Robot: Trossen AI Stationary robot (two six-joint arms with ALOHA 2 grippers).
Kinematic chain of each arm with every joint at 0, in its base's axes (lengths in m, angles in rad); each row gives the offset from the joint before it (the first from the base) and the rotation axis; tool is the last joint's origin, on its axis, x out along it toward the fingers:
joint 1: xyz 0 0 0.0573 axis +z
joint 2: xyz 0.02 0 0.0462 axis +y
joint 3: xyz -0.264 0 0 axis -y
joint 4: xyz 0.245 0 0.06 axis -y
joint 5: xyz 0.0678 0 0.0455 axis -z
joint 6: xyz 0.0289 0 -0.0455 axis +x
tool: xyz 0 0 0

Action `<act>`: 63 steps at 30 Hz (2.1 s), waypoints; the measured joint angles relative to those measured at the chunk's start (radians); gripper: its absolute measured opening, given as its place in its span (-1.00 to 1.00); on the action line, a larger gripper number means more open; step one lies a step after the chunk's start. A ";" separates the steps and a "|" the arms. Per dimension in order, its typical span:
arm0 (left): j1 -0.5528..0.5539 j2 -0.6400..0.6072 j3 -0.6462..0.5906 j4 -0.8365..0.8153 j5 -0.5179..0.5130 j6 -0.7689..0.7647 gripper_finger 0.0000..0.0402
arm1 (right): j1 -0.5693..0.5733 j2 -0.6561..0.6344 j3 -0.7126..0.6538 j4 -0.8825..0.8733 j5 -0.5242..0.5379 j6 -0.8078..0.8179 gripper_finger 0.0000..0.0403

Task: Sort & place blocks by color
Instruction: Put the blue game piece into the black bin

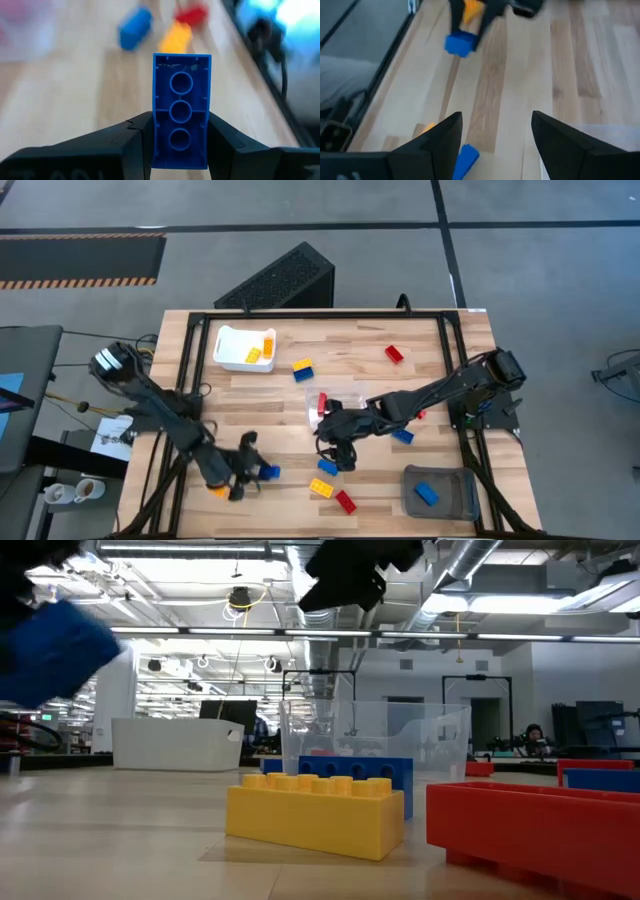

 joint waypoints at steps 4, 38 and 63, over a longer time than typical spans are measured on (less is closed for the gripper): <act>0.055 -0.117 -0.153 0.240 -0.082 0.024 -0.52 | -0.020 0.000 0.000 0.086 0.001 -0.018 0.29; 0.315 -0.293 -0.223 0.536 -0.099 0.462 -0.52 | -0.187 0.156 -0.187 1.078 -0.140 0.033 0.29; 0.370 -0.293 -0.223 0.536 -0.040 0.397 -0.51 | -0.190 0.231 -0.113 1.115 -0.136 0.034 0.05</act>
